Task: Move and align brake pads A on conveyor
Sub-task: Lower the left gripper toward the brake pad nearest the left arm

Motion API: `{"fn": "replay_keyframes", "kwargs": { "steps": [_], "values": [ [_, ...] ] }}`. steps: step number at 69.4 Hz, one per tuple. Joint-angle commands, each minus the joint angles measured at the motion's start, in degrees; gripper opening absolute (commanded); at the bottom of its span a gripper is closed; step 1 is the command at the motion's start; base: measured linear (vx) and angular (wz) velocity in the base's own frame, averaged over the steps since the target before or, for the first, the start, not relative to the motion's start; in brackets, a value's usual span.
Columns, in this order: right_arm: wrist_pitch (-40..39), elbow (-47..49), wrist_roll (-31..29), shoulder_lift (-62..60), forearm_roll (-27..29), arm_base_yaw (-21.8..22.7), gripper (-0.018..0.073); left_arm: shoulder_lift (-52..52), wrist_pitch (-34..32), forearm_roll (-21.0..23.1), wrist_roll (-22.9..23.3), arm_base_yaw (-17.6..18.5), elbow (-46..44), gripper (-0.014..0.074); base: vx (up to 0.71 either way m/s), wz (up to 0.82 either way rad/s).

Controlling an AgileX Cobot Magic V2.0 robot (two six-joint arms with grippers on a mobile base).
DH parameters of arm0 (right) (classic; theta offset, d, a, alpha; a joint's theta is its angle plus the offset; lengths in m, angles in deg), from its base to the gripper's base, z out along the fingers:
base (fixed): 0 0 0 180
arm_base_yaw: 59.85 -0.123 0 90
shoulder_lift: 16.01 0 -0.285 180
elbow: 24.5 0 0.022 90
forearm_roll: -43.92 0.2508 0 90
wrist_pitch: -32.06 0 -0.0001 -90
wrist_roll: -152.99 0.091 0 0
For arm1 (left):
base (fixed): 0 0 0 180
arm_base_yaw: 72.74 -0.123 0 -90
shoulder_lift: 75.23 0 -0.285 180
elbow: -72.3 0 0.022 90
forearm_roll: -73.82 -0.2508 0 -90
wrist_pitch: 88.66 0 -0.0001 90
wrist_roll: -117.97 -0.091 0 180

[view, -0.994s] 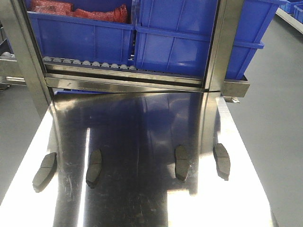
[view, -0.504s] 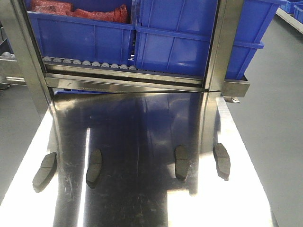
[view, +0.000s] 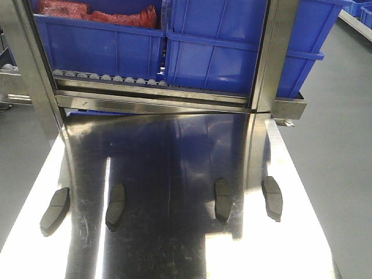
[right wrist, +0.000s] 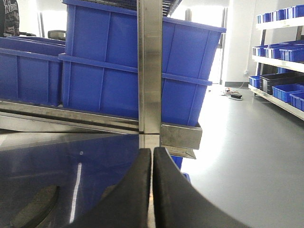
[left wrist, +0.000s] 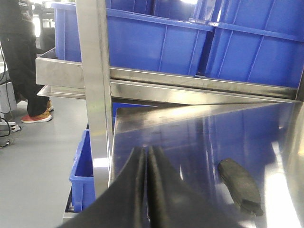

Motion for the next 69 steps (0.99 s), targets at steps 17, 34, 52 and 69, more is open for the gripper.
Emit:
{"fn": "replay_keyframes", "kwargs": {
  "steps": [17, 34, 52, 69],
  "values": [
    [-4.5, -0.7, 0.0, -0.7, -0.3, 0.4, -0.001, 0.8, -10.1, 1.8, 0.7, 0.1, -3.0, -0.0006, 0.0, 0.0],
    [-4.5, -0.7, 0.0, -0.7, -0.3, 0.4, -0.001, -5.0, -8.9, 2.0, 0.2, 0.1, -15.6, -0.0006, 0.0, 0.0],
    [-4.5, -0.7, 0.0, -0.7, -0.3, 0.4, -0.001, -22.2, 9.5, 2.8, 0.2, 0.1, -29.5, -0.0006, 0.0, 0.0],
    [-4.5, -0.7, 0.0, -0.7, -0.3, 0.4, -0.001, -35.3, 29.0, 1.9, 0.0, 0.1, -37.9, -0.0006, 0.0, 0.0]
  ]
}}
